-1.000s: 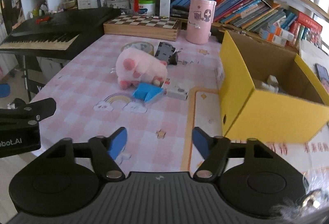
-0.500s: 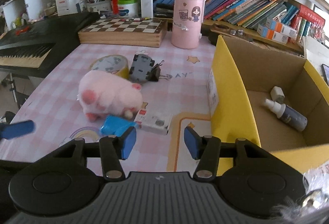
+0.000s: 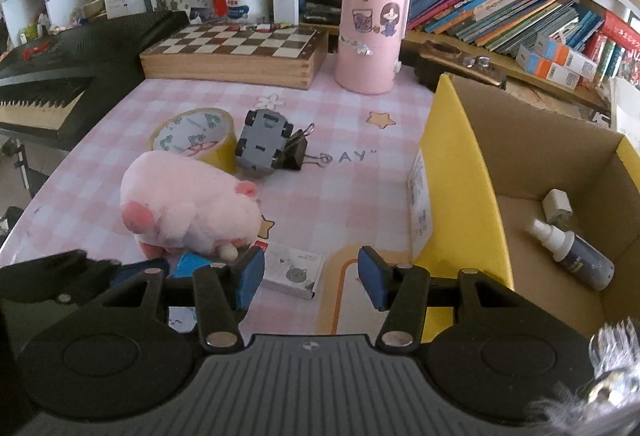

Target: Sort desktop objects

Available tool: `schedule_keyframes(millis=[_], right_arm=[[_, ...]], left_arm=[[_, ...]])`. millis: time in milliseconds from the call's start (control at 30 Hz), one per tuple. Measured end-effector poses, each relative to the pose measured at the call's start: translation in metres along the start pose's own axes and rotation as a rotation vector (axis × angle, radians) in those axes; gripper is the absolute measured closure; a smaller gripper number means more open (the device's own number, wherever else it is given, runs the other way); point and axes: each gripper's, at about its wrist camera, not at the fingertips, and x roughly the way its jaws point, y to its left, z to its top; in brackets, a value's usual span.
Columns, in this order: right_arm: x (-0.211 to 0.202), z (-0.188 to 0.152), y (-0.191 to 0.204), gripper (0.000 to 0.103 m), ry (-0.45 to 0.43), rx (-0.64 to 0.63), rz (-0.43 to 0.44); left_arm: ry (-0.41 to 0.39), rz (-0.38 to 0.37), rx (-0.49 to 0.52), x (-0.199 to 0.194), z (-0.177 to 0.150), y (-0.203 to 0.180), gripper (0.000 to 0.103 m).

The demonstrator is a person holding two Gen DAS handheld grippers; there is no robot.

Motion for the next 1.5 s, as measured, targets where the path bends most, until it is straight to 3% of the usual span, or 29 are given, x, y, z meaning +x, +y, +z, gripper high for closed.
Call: schedule_keyframes(millis=[100,267,400,567,633,667,800,1167,1500], right_arm=[[0.008,0.0,0.0,0.05,0.026,0.006,0.01],[0.023,-0.001,0.004,0.037,0.057,0.023,0.025],[0.04,-0.002,0.009,0.032,0.089,0.031,0.018],[0.056,-0.005,0.02,0.036,0.087,-0.005,0.005],[0.057,-0.006,0.021,0.037,0.063,-0.009,0.003],[0.056,-0.006,0.022,0.046,0.052,-0.014,0.007],[0.053,-0.006,0.021,0.047,0.061,-0.013,0.016],[0.001,-0.012,0.018,0.047,0.021,-0.007,0.072],[-0.066,-0.032,0.02,0.047,-0.056,-0.004,0.067]], left_arm=[[0.0,-0.002,0.025,-0.002,0.0,0.002,0.064],[0.015,0.029,-0.025,-0.03,-0.013,0.028,0.066],[-0.038,0.059,-0.13,-0.064,-0.024,0.056,0.066],[-0.094,0.107,-0.236,-0.089,-0.021,0.077,0.066],[-0.108,0.121,-0.25,-0.093,-0.019,0.079,0.066],[-0.116,0.125,-0.253,-0.095,-0.018,0.08,0.066],[-0.145,0.123,-0.26,-0.105,-0.014,0.08,0.066],[-0.169,0.075,-0.256,-0.125,-0.017,0.076,0.066],[-0.206,0.006,-0.208,-0.161,-0.028,0.062,0.066]])
